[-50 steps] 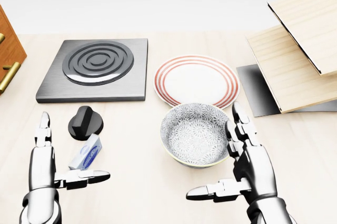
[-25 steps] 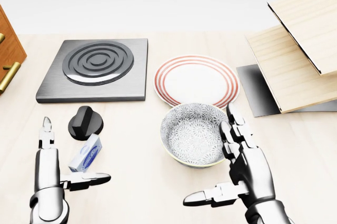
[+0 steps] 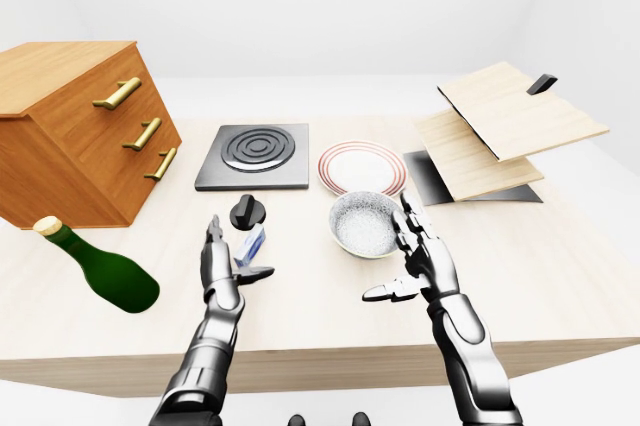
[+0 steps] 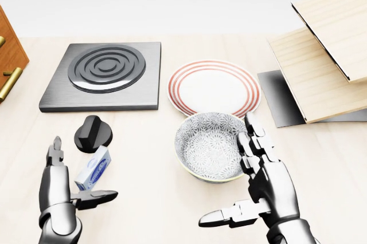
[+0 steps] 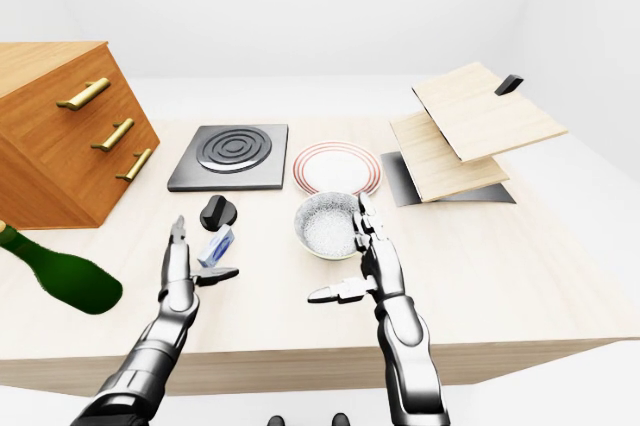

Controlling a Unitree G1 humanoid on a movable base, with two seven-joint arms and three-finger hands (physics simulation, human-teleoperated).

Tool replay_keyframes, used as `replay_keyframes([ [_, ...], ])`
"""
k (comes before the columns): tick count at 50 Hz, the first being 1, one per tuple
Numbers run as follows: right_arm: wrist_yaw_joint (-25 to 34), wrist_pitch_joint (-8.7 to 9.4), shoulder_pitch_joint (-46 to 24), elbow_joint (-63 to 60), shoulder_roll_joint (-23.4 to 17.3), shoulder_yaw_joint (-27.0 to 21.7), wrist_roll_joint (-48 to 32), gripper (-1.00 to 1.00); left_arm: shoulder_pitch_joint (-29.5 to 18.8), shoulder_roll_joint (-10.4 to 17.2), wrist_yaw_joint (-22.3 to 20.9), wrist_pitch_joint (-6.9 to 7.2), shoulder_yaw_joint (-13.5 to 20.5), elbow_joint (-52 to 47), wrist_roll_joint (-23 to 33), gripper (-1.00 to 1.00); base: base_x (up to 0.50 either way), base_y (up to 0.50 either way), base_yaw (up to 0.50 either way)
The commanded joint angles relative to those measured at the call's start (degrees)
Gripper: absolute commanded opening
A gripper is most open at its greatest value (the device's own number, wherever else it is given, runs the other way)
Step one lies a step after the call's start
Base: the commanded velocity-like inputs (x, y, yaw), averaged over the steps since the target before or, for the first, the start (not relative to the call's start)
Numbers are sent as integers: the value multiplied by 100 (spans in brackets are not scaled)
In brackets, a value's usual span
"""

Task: Pick up the cream cheese and put it in the bowl.

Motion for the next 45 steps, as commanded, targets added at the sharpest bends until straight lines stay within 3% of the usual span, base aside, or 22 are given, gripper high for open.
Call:
replay_keyframes([
  [1,13,11,11,-22,1,3,5,100,-122,23,83,0,-27,352,4,-96,0,0,0],
  [15,28,-9,11,39,-1,22,-18,100,-96,11,-13,0,6,220,-116,-100,0,0,0],
  [29,87,132,50,-94,1,78,0,100,-74,21,-135,0,50,5,-267,-100,0,0,0],
  [39,108,156,80,-240,-2,100,-18,100,219,-41,-552,0,125,-1300,-547,-100,0,0,0],
  [45,111,156,72,-233,-1,98,-21,100,242,-52,-591,0,141,-1356,-581,-100,0,0,0],
])
